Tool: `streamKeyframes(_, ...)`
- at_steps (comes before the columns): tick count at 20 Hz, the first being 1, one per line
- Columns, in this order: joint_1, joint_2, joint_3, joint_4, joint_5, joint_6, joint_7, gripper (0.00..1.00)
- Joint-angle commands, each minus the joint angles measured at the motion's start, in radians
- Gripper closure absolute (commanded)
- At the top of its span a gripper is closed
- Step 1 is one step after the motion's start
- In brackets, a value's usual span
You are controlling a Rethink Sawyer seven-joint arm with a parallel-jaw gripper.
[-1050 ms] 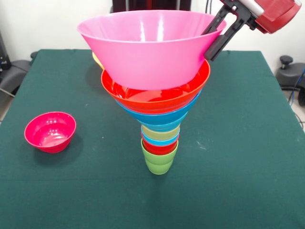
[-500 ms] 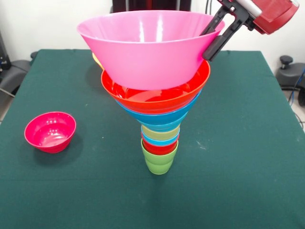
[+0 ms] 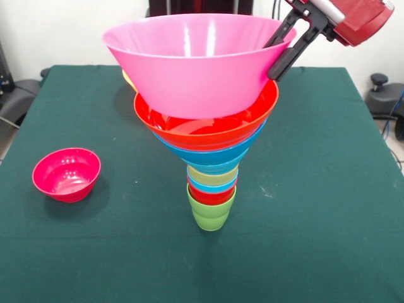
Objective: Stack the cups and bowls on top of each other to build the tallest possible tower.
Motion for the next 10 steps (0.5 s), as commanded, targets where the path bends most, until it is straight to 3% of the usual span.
streamKeyframes(1,0.015,0.016,0.07,0.093,-0.025,-0.041,0.116,1.0)
streamKeyframes(10,0.017,0.02,0.073,0.092,-0.02,-0.062,0.134,1.0)
